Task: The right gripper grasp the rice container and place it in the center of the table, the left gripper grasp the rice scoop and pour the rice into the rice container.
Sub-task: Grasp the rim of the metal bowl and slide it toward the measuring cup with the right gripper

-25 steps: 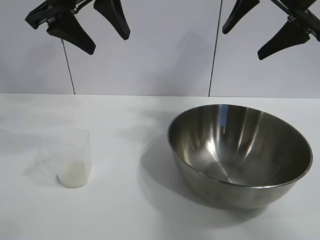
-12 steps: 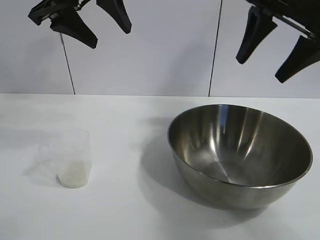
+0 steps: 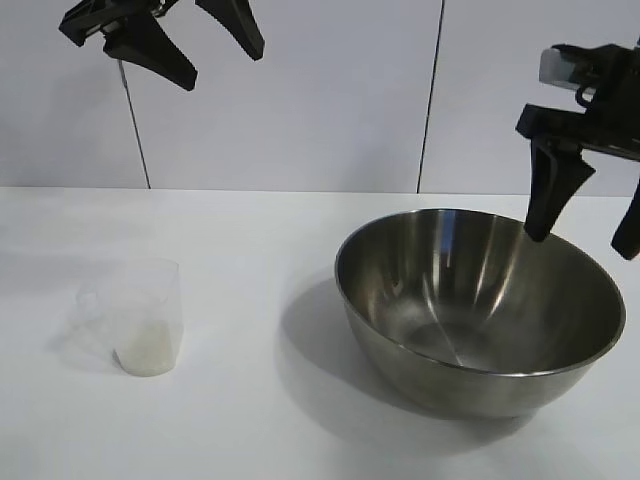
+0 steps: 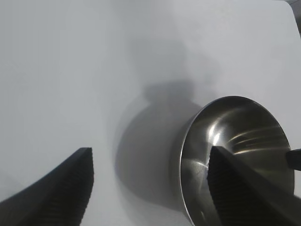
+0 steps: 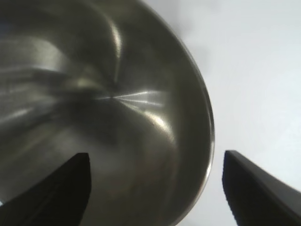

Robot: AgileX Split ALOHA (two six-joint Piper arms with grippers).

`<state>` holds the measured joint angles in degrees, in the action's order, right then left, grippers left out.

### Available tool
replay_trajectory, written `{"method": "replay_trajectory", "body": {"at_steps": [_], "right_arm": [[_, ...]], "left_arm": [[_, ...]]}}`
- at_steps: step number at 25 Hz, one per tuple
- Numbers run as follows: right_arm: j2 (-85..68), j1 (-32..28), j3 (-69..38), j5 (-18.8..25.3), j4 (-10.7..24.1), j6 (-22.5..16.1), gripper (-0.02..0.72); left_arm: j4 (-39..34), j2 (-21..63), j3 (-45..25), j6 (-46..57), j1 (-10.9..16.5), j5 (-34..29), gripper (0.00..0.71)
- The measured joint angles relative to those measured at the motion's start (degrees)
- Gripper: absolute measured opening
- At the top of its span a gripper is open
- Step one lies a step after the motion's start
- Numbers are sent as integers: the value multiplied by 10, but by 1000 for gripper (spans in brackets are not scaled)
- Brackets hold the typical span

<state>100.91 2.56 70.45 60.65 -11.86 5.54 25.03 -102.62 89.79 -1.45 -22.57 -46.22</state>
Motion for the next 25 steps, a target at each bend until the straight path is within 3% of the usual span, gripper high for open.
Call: {"method": "replay_trajectory", "body": {"at_steps": [11,17,19,24,25], "right_arm": [[2,0,-71,-142,5,-1,536],[48,0,-73,-170,-28,-2,531],[55,0,-74,-171,-35,-2,471],[53,0,-74,-172,-42,1,106],[53,0,-74,-172,-43,1,65]], "left_arm": [[0,0,0,0,0,1,501],[0,0,0,0,0,1,501],[-1,0,0,0,0,1,501],[-1,0,0,0,0,1,501],[-1,0,0,0,0,1,501]]}}
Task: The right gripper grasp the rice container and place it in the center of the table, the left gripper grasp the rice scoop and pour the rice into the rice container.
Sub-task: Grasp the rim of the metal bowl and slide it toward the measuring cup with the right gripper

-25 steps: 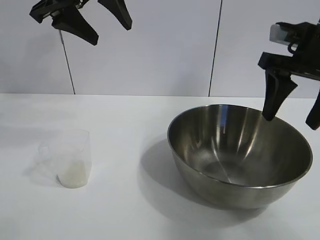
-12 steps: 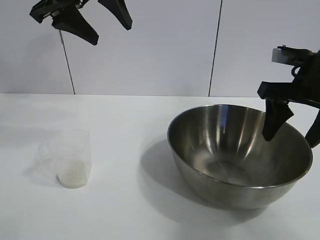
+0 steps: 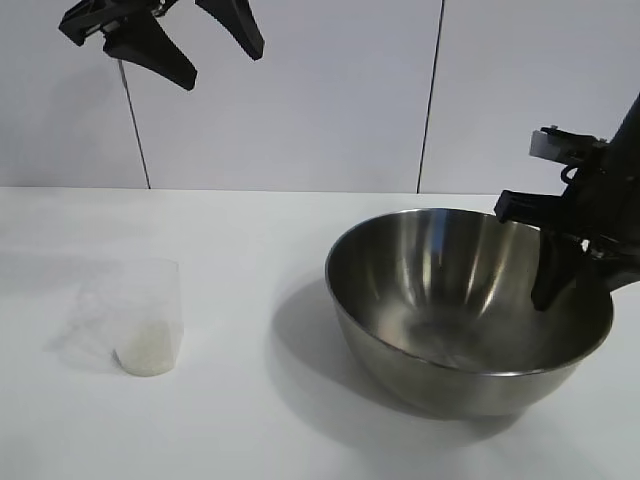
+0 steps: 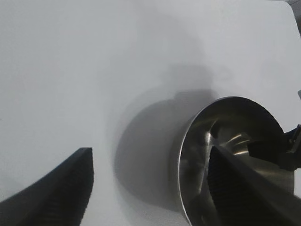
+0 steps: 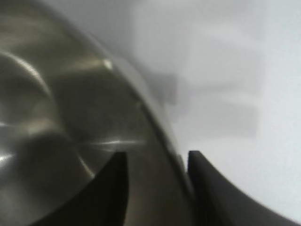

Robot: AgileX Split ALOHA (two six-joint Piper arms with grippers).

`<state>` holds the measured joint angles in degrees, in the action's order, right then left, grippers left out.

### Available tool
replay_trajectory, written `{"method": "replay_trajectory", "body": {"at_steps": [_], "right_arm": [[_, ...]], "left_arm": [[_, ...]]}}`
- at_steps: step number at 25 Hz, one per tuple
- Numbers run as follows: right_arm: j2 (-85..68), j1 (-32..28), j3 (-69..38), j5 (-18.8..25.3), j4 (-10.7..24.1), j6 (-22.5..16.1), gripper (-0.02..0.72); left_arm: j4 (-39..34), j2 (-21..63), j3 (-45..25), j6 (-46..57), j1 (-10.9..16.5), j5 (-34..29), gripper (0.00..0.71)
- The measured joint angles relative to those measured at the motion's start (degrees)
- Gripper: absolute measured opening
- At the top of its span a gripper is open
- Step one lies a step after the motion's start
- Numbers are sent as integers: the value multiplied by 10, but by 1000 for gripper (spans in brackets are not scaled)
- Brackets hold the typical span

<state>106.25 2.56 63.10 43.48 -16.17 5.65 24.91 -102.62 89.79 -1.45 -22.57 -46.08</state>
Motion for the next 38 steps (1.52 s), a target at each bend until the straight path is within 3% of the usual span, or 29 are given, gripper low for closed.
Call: {"method": "replay_trajectory", "body": {"at_steps": [3,9,15,24,30,35,38], "right_arm": [[-1,0,1,5,-1,5,19],[-11,0,47,60,3,16,11],[-20,12,71,79,-25,21,11],[-13,97,71,43,-34,12,11],[28,122,66,-4,-38,3,11],[46,128,66,-10,-55,2,13],[45,128,66,-4,-59,2,90]], "left_arm": [[0,0,0,0,0,0,501],[0,0,0,0,0,0,501],[0,0,0,0,0,0,501],[0,0,0,0,0,-9,501],[0,0,0,0,0,-28,501],[0,0,0,0,0,-35,501],[0,0,0,0,0,-36,501]]}}
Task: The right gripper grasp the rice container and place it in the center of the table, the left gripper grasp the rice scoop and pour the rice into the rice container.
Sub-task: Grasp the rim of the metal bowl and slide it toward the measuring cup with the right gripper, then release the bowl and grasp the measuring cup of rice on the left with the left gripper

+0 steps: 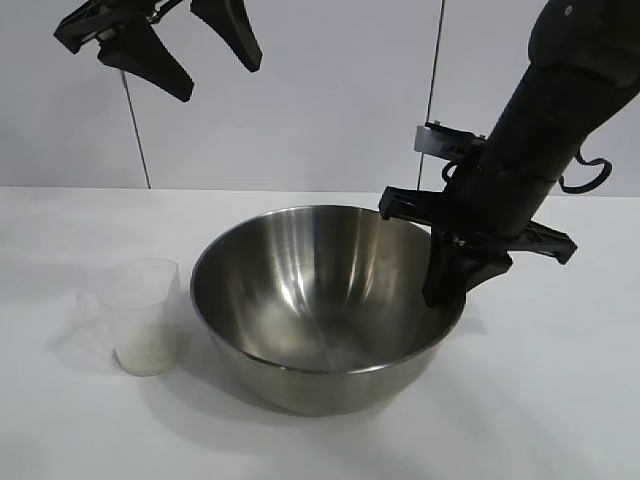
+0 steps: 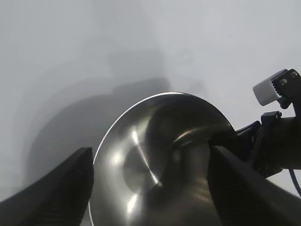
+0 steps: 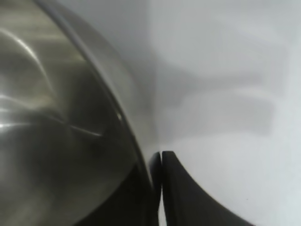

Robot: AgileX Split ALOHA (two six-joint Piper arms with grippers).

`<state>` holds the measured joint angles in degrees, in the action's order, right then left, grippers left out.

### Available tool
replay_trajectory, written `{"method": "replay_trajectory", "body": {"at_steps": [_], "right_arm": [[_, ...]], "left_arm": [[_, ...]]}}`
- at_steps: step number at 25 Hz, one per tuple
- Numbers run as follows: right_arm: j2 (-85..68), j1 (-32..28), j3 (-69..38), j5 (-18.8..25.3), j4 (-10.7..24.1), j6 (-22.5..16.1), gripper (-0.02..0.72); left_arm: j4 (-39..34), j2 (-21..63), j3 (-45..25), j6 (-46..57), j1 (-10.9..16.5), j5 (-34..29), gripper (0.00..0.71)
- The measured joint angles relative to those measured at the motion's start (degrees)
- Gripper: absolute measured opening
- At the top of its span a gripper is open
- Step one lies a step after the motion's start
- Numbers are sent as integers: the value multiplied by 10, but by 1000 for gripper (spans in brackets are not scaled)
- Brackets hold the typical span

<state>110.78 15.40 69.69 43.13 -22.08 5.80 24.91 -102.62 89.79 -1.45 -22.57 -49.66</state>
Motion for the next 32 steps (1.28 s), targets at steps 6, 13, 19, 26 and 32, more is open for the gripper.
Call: {"method": "replay_trajectory", "body": {"at_steps": [6,13,19,26,32], "right_arm": [[-1,0,1,21,-1,-8,483],[-44,-29,28,65,24,-28,538],[-96,-88,36,133,53,-32,538],[-179,-155,36,173,57,-28,524],[-213,-175,36,195,60,-28,524]], "left_arm": [[0,0,0,0,0,0,501],[0,0,0,0,0,0,501],[0,0,0,0,0,2,501],[-1,0,0,-3,0,2,501],[-14,0,0,-13,0,-4,501]]}}
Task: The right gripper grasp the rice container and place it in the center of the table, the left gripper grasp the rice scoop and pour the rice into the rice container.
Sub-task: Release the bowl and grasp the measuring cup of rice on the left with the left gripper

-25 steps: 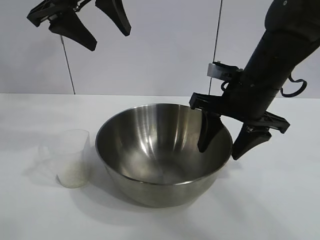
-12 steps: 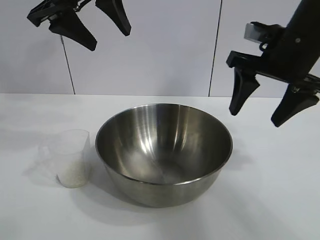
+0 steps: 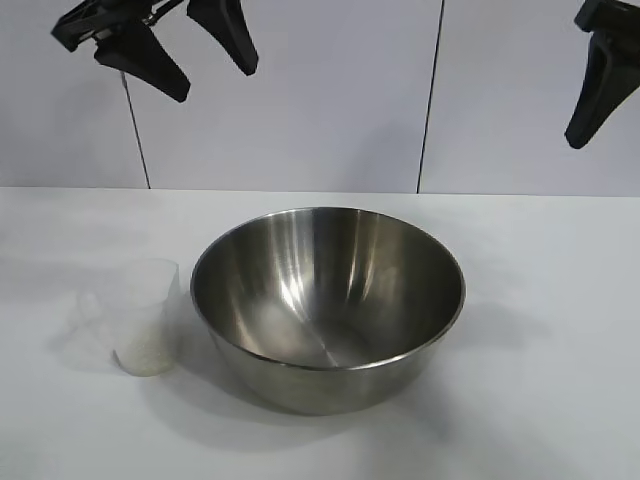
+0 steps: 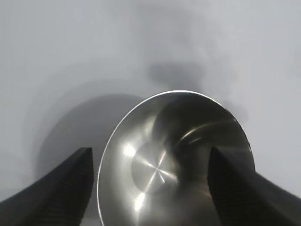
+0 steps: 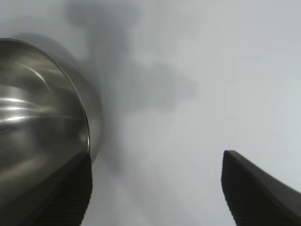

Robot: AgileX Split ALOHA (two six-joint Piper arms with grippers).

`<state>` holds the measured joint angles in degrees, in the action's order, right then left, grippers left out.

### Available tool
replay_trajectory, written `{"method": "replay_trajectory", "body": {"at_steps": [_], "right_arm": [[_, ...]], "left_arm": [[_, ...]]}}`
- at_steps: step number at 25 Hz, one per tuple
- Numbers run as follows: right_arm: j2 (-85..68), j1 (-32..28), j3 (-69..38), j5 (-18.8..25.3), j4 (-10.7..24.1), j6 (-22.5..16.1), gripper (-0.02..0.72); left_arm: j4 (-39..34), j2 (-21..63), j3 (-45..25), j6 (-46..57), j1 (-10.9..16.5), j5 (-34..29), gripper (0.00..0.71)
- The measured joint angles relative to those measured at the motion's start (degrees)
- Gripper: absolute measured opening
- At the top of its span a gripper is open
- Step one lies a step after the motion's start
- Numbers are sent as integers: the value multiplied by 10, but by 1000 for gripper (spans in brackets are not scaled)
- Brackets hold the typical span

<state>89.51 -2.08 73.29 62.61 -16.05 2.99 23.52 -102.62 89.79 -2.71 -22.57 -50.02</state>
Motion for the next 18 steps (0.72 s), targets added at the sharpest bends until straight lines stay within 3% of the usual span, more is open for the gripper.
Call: {"method": "replay_trajectory", "body": {"at_steps": [8,13,18], "right_arm": [[0,0,0,4,-5,0,524],[0,0,0,4,-5,1,524],[0,0,0,4,-5,3,524]], "left_arm": [[-1,0,0,-21,0,-3,499],[-4,7,0,-30,16,-32,498],[-78,75,-8,-16,25,-38,498]]}}
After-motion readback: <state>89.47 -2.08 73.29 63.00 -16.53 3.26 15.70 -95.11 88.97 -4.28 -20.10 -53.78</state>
